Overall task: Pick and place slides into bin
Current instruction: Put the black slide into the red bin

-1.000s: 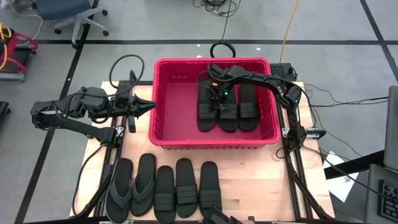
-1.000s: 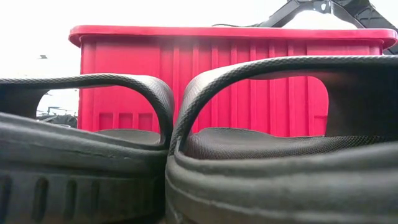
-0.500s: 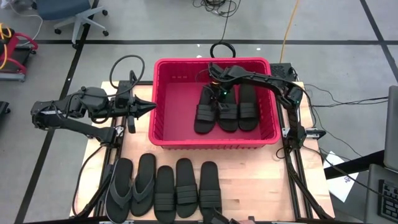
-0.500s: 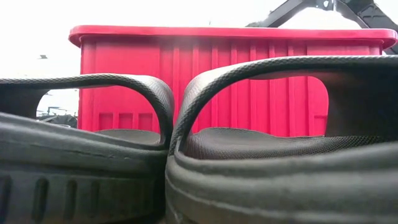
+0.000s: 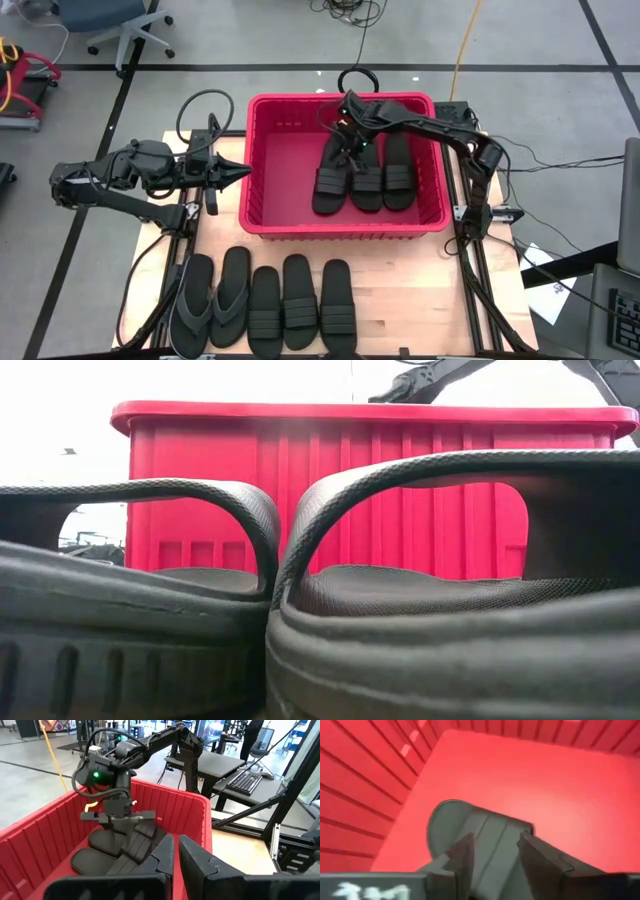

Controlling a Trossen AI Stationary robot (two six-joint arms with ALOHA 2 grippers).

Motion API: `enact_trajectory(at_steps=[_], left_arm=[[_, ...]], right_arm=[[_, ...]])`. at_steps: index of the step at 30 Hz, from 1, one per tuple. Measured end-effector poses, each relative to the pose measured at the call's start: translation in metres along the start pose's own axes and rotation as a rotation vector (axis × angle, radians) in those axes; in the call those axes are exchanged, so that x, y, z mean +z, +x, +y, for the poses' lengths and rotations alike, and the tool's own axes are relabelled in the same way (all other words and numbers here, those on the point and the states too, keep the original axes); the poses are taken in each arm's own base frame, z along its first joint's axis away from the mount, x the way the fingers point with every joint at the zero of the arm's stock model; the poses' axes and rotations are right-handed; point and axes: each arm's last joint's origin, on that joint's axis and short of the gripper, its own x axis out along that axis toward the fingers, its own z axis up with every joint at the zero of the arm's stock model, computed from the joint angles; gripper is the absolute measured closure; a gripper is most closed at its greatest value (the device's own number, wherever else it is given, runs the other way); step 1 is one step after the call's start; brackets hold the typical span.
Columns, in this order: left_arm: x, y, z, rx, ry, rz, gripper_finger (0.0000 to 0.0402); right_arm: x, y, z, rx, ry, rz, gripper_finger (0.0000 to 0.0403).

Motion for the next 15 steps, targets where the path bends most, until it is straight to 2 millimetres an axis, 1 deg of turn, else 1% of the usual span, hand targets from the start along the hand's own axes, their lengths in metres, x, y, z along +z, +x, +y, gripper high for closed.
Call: enact_trajectory(at_steps=[2, 6, 7, 8, 12, 15], left_arm=[[0.000, 0.000, 0.000, 0.000, 0.003, 0.001, 0.0378], [-0.001, 0.000, 0.000, 0.002, 0.007, 0.009, 0.0378], [-0.002, 0.000, 0.000, 0.004, 0.010, 0.018, 0.0378], [-0.003, 0.000, 0.001, 0.007, 0.013, 0.031, 0.0378], [-0.008, 0.000, 0.002, 0.022, -0.009, 0.080, 0.0378], [-0.010, -0.001, 0.002, 0.028, -0.024, 0.097, 0.0378]], right_arm=[[0.002, 0.005, 0.007, 0.038, -0.006, 0.012, 0.0299], [0.011, 0.016, 0.027, 0.139, -0.045, 0.017, 0.0377], [0.012, 0.020, 0.031, 0.150, -0.053, 0.023, 0.0389], [0.012, 0.024, 0.035, 0.161, -0.052, 0.029, 0.0395], [0.012, 0.033, 0.043, 0.183, -0.037, 0.042, 0.0393], [0.006, 0.041, 0.048, 0.216, -0.020, 0.037, 0.0401]])
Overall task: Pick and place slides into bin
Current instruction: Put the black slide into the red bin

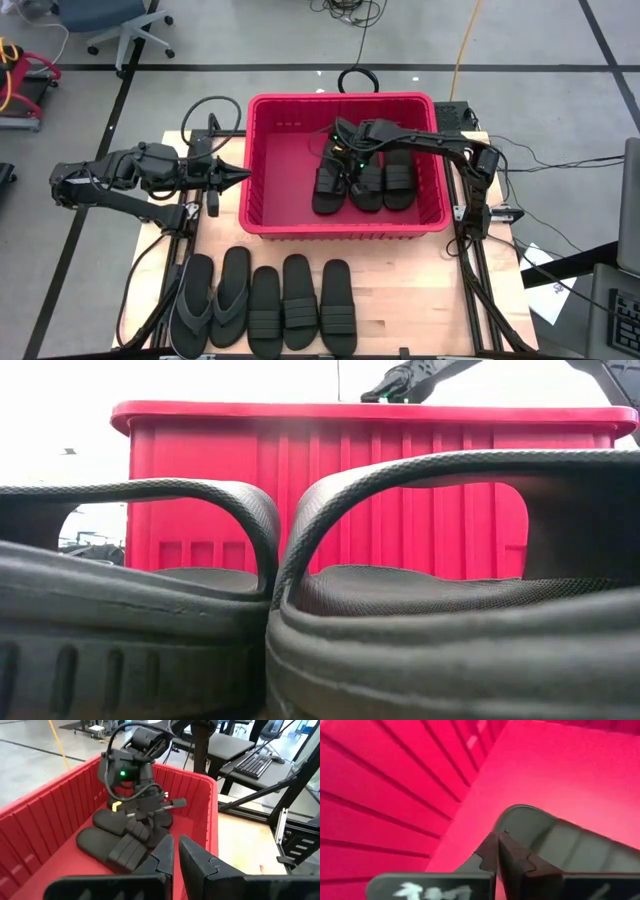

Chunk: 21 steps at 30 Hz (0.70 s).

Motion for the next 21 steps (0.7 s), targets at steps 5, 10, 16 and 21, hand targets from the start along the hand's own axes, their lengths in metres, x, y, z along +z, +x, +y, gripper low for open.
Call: enact_trajectory(at_steps=[5, 10, 16, 21], left_arm=[[0.000, 0.000, 0.000, 0.002, -0.001, -0.001, 0.0378], [0.000, 0.000, 0.000, 0.001, -0.003, 0.000, 0.0378], [0.000, -0.002, 0.000, -0.006, -0.006, -0.004, 0.0378], [0.001, -0.004, 0.001, -0.009, -0.008, -0.011, 0.0378]], right_arm=[[-0.010, 0.012, 0.003, 0.023, 0.061, 0.014, 0.0402], [-0.016, 0.030, 0.008, -0.014, 0.087, 0.050, 0.0402], [-0.020, 0.048, 0.013, -0.142, 0.110, 0.130, 0.0402], [-0.025, 0.049, 0.012, -0.299, 0.137, 0.257, 0.0402]])
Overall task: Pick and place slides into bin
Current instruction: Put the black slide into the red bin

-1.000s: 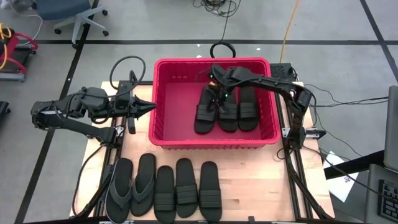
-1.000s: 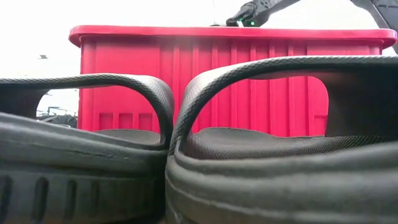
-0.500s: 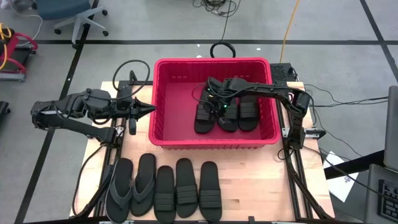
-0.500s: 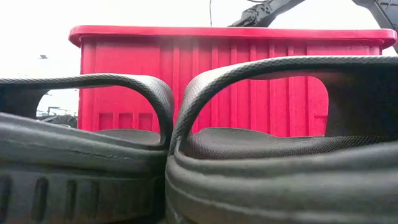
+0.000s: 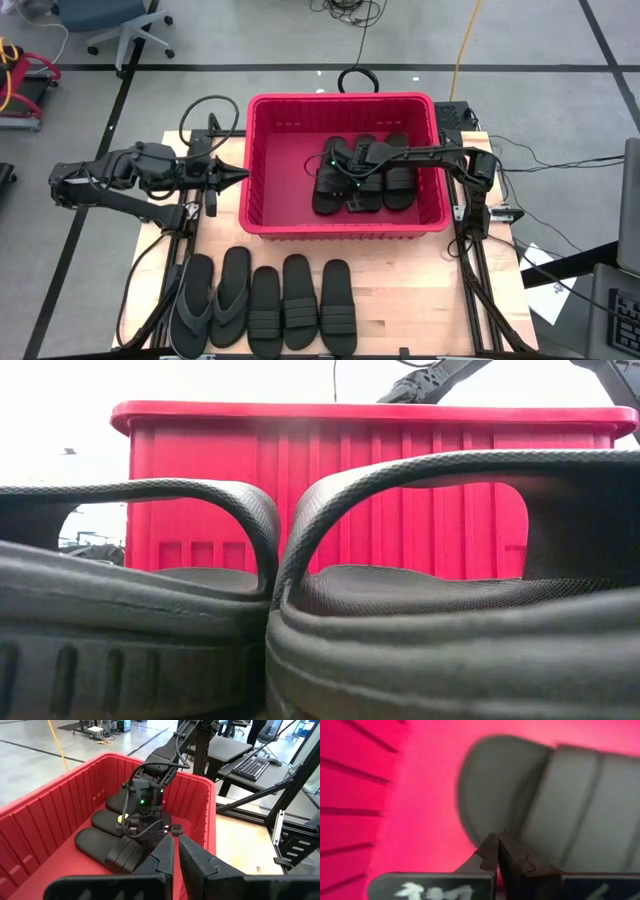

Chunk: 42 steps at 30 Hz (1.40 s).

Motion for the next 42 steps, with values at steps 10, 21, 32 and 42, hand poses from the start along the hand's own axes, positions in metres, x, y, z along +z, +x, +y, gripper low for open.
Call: enact_trajectory(at_steps=[10, 21, 32, 42], left_arm=[[0.000, -0.002, 0.001, -0.003, 0.004, -0.006, 0.0378], [0.000, -0.002, -0.003, -0.113, 0.066, 0.015, 0.0378], [0.000, -0.003, -0.007, -0.244, 0.143, 0.017, 0.0378], [0.003, 0.003, -0.015, -0.382, 0.292, -0.021, 0.0379]], right_arm=[[-0.008, -0.010, -0.011, -0.034, 0.095, 0.018, 0.0403], [0.012, -0.091, -0.002, -0.026, 0.029, -0.325, 0.0403], [0.020, -0.236, 0.049, 0.041, 0.098, -0.881, 0.0403], [-0.011, -0.279, 0.123, 0.005, 0.175, -0.794, 0.0403]])
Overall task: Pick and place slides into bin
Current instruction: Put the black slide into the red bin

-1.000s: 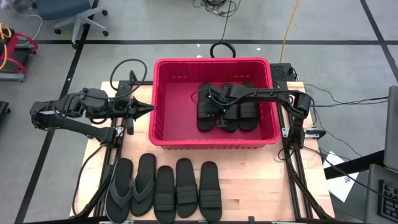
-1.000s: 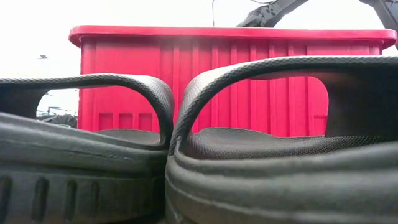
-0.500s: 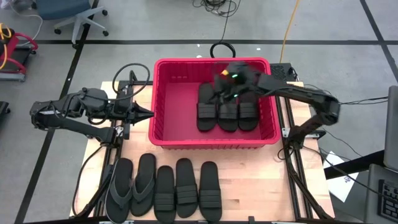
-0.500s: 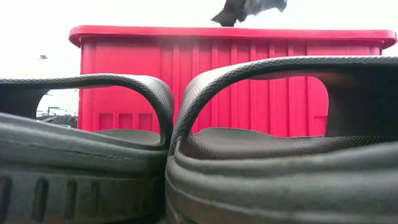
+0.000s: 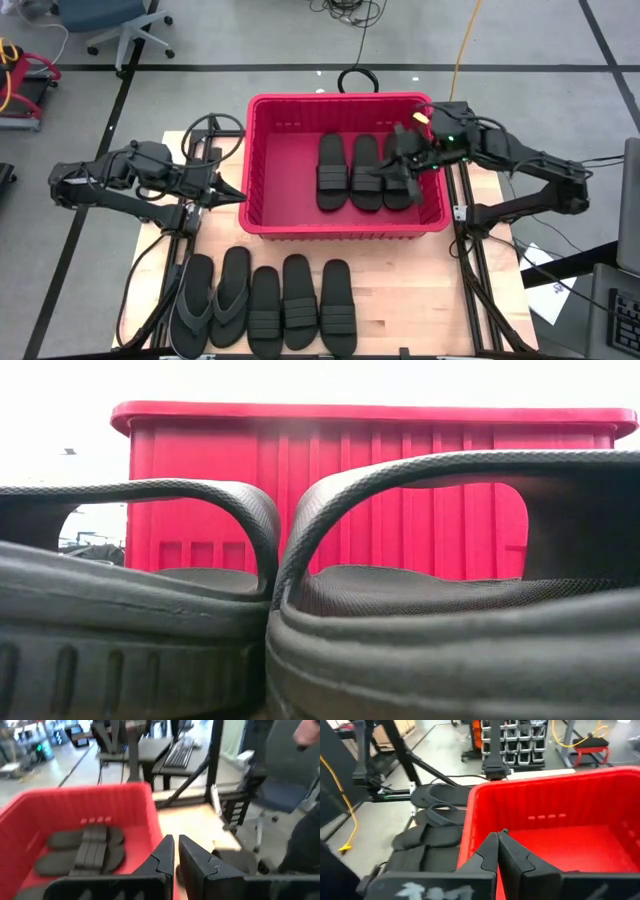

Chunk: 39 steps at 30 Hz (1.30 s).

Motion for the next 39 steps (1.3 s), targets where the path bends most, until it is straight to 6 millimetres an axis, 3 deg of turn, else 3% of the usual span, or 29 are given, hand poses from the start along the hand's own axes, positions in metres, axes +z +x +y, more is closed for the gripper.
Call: enact_trajectory(at_steps=[7, 13, 18, 25, 30, 35, 39], left_arm=[[0.010, 0.046, -0.015, -0.120, 0.014, -0.068, 0.0399], [0.014, 0.092, -0.026, -0.137, -0.084, -0.129, 0.0401], [0.000, 0.145, -0.045, -0.123, -0.243, -0.104, 0.0401], [-0.020, 0.213, -0.082, -0.186, -0.432, -0.241, 0.0401], [-0.040, 0.242, -0.098, -0.223, -0.630, -0.199, 0.0399], [-0.047, 0.264, -0.117, -0.297, -0.583, -0.078, 0.0401], [-0.057, 0.274, -0.119, -0.276, -0.471, 0.156, 0.0393]], right_arm=[[-0.006, -0.015, 0.026, 0.107, -0.003, -0.014, 0.0403], [-0.048, -0.028, 0.032, 0.145, -0.017, -0.007, 0.0403], [-0.092, -0.041, 0.035, 0.259, 0.006, -0.033, 0.0403], [-0.124, -0.052, 0.037, 0.364, 0.077, -0.079, 0.0403], [-0.132, -0.054, 0.037, 0.359, 0.111, -0.074, 0.0403], [-0.132, -0.054, 0.037, 0.362, 0.129, -0.071, 0.0403], [-0.131, -0.054, 0.036, 0.337, 0.159, -0.070, 0.0403]])
